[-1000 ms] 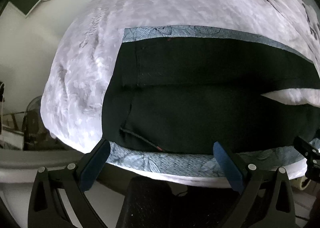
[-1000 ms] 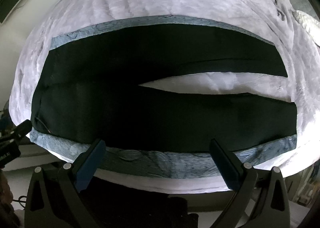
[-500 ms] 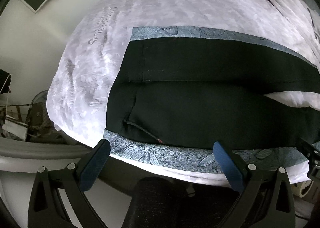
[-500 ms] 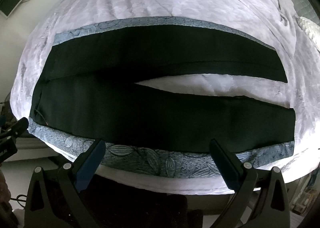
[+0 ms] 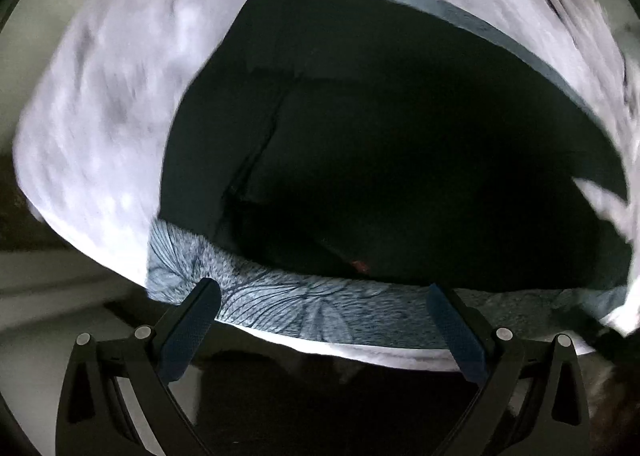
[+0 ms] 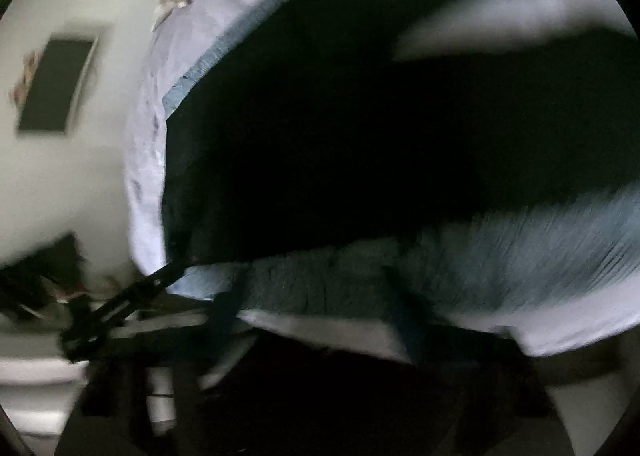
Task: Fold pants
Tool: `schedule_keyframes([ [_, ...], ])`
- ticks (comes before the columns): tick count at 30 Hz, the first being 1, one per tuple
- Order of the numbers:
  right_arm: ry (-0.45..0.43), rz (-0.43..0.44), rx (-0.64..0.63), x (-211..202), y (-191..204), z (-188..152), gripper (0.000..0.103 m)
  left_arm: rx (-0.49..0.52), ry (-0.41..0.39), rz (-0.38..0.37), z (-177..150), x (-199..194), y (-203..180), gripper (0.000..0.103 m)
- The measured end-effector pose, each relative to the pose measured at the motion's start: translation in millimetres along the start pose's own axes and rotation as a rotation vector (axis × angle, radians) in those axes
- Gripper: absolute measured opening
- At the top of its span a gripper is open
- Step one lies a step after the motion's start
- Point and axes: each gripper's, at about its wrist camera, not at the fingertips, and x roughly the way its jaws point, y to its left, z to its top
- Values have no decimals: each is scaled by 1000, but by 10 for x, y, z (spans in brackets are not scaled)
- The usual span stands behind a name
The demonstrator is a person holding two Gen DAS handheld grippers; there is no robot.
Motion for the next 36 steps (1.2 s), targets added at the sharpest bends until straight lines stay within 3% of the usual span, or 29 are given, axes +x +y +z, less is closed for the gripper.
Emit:
schedule_keyframes([
  [5,-3,103,63,140,-257,-226,57,4,2,-87,-50,99,175,103],
  [13,-24,200,131,354,-338,-143,65,-2,20,-210,-115,161,221,103],
  [17,-7,265,174,365,-390,-160,66,-22,25,-228,-103,137,288,103],
  [29,-110,191,224,263,-475,-265,67,-24,62,-228,30,409,299,103],
  [33,-79,326,211,472,-313,-78,67,-6,58,-251,-18,300,325,103],
  [36,-43,401,175,592,5,71,67,-14,49,-328,-73,125,414,103],
])
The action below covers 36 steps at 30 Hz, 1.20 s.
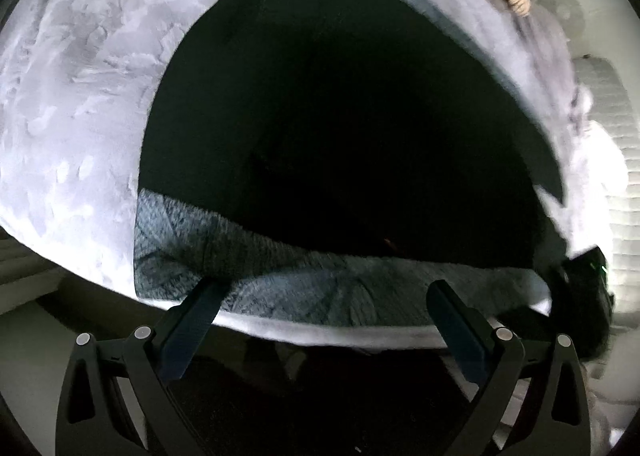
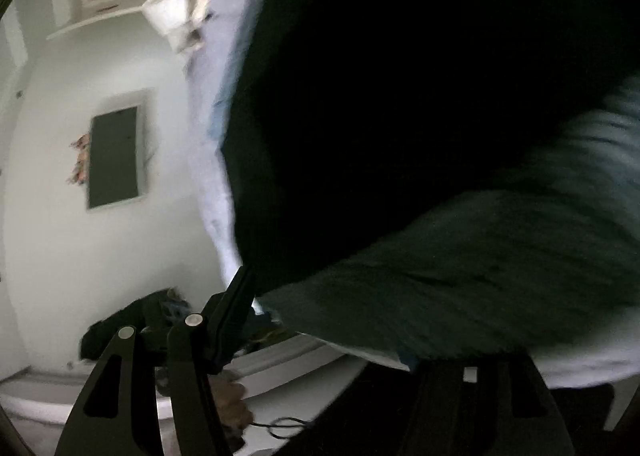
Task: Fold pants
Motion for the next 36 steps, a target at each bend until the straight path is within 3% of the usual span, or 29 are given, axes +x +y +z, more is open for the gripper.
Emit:
schedule_keyframes([
  [5,-59,140,-28,-130,409,87,69,-16,41,-223,-162,-158,10,103],
  [8,-65,152,-53,-166,568,153,69,-31,82,-310,-211,-50,-83,103],
  [13,-44,123,-59,-128,595,121,69,-183,19,-368,-7,168,-75,103],
  [16,-42,100,-49,-144,530,41,69,-226,-30,-337,130,131,11,92],
  [19,-69,36,-52,-257,354,8,69,-200,-46,-278,189,110,38,72],
  [21,-113,-20,3,-350,112,-5,69,-165,-44,-227,193,136,-8,47],
  [22,-125,-24,29,-363,41,-10,64,-145,-42,-196,210,142,-16,41],
  [24,-169,-30,122,-477,-188,-7,25,-127,-33,-138,222,175,-14,28],
  [25,-185,-38,152,-528,-246,-5,8,-133,-32,-135,216,149,14,27],
  [28,-191,-72,112,-645,-140,72,8,-151,-48,-113,259,32,78,27],
  [32,-138,-140,-86,-696,442,421,7,-139,-135,-93,458,-211,-149,27],
  [36,-80,-169,-263,-719,1091,1118,7,-130,-286,-75,965,-437,-400,31],
])
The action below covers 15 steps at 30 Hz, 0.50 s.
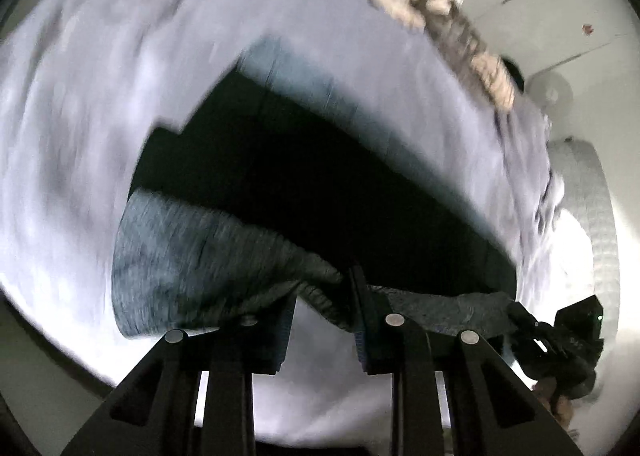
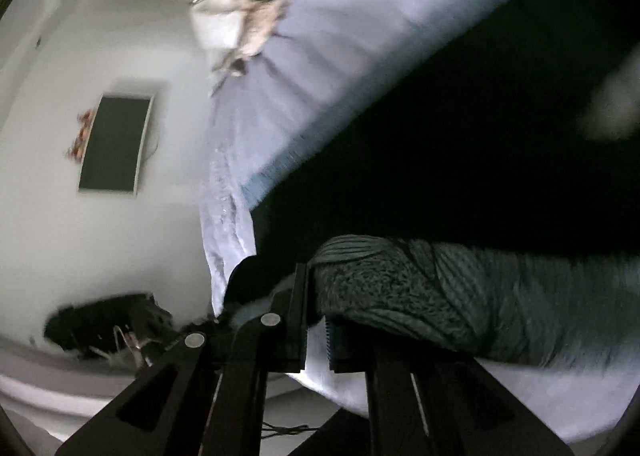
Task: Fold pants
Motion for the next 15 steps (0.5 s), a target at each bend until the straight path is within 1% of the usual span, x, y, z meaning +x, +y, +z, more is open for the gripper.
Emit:
schedule_keyframes([
  [1,8,-5,-21,11,49,123,7,7,-31,16,132,26,-67,40],
  [2,21,-11,-45,55,99,303,8,16,-68,62,275,55,-115,69],
  [3,40,-23,-70,143,140,564,8,19,-131,132,462,109,-162,86],
  [4,47,-35,-81,226,147,740,10,18,-169,149,575,151,-161,87],
  [5,53,-42,-87,300,163,856,11,20,-183,154,706,250,-171,87],
  [6,76,-55,-82,453,106,1070,11,20,-172,177,863,420,-161,87],
  [7,89,-70,-72,557,42,1181,11,20,-169,200,948,549,-150,87],
  [9,120,-106,-66,759,-112,1321,11,37,-170,270,1095,815,-136,87],
  [10,130,-130,-70,873,-156,1383,13,44,-158,323,1156,984,-130,87],
  [11,145,-159,-72,980,-233,1421,19,44,-139,366,1183,1136,-81,87],
  [12,163,-194,-67,1118,-316,1470,28,33,-111,402,1220,1300,0,87],
  [13,179,-202,-56,1229,-389,1513,44,28,-106,421,1226,1379,50,91],
  [14,190,-181,-38,1313,-452,1528,57,26,-117,445,1240,1417,88,97],
  [15,184,-151,-15,1352,-483,1550,63,19,-127,468,1266,1408,119,97],
])
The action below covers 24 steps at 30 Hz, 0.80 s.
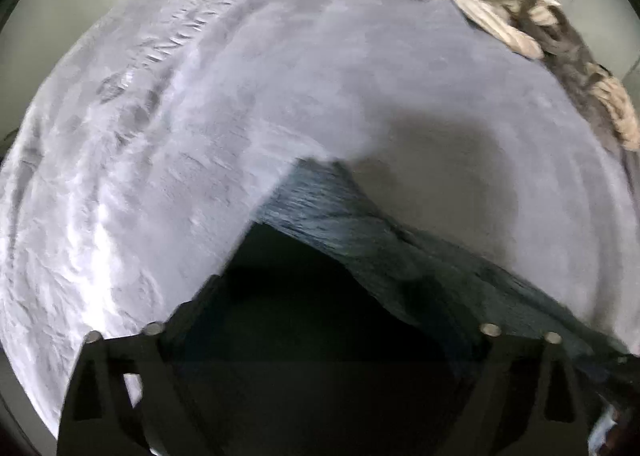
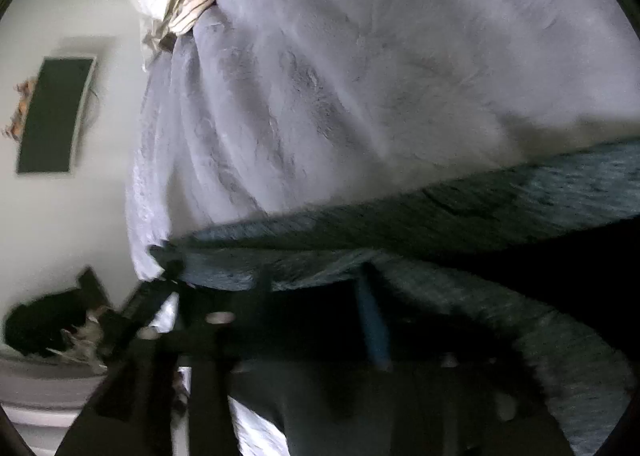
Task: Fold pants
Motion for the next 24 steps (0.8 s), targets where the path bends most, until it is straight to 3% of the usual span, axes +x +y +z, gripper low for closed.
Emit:
schedule_keyframes([
  [1,-5,23,13,-16,13,10,73,-6,8,2,21,-18,22,97],
  [2,-6,44,21,-59,52,4,75,-14,15,0,44,-65,47,97],
  [5,-29,81,-62,-438,237,-118,75,39,-3,-3,46,-392,-2,97],
  [8,-95,55,-93,-976,176,-367,75,175,4,-92,-135,-765,-266,97],
  [12,-199,-51,6,-1816,-430,-917,75,352,106,-287,-667,-1038,-920,97],
  [15,-237,-116,157,-2314,-1085,-1415,75,441,244,-452,-1212,-1038,-1603,97],
  [20,-259,-229,342,-2864,-1936,-2205,75,601,371,-548,-1971,-1009,-2623,97],
  [24,-255,-185,505,-3015,-2531,-2770,75,671,436,-567,-2320,-952,-3057,97],
])
